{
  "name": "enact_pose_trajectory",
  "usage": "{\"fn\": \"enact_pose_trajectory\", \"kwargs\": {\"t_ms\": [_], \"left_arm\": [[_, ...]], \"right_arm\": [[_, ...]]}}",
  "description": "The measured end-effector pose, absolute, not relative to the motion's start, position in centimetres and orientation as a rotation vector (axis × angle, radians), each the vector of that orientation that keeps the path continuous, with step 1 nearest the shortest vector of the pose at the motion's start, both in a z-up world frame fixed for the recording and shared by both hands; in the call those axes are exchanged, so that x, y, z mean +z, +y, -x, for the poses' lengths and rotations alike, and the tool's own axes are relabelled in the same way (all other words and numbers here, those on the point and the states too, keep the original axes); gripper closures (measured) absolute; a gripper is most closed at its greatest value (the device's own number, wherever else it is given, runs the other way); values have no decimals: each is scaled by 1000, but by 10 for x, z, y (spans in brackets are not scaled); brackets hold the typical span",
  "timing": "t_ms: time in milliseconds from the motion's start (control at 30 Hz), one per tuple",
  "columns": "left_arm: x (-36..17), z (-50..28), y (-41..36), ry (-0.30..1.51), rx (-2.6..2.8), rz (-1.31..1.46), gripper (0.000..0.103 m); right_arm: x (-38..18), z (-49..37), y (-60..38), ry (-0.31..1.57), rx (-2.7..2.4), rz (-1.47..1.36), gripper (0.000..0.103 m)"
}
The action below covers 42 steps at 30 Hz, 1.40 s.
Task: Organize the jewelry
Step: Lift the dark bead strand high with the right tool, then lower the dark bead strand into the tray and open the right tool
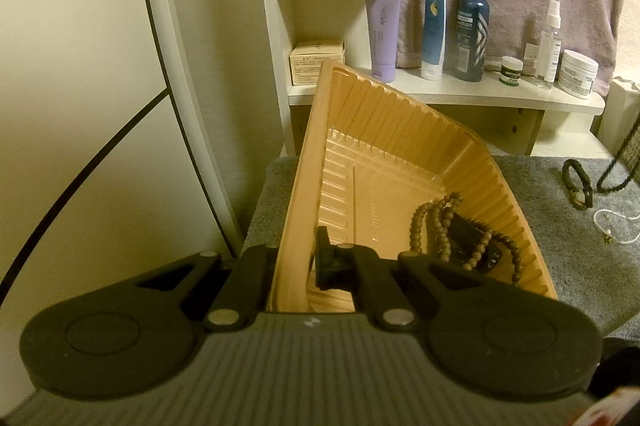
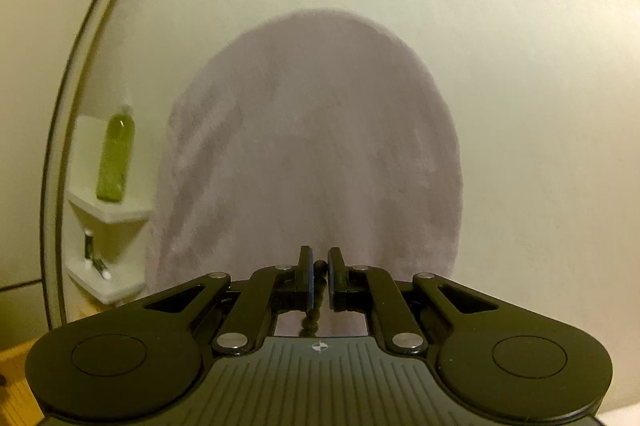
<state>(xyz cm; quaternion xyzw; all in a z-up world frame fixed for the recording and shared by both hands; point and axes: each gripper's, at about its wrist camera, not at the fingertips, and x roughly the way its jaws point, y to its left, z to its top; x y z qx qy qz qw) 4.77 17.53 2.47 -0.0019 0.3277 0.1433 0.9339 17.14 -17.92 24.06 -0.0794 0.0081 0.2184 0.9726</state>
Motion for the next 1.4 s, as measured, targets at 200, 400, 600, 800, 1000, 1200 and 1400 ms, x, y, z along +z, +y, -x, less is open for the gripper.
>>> {"fn": "enact_pose_trajectory", "kwargs": {"t_ms": [200, 400, 600, 800, 1000, 1200, 1400], "left_arm": [[25, -48, 175, 670, 291, 4, 99], [25, -49, 175, 670, 291, 4, 99], [24, -48, 176, 670, 288, 7, 99], [24, -47, 178, 668, 282, 12, 99], [24, -46, 179, 665, 280, 22, 99], [24, -46, 179, 662, 279, 24, 99], [23, -46, 179, 662, 278, 24, 99]], "right_arm": [[273, -164, -162, -34, 519, 150, 97], [302, -161, -134, -62, 627, 111, 97], [321, -156, -94, -74, 760, 108, 97], [323, -156, -52, -75, 842, 145, 97], [290, -159, -6, 1, 916, 226, 97], [239, -174, 30, 160, 994, 289, 97], [188, -188, 54, 274, 1055, 399, 97]]}}
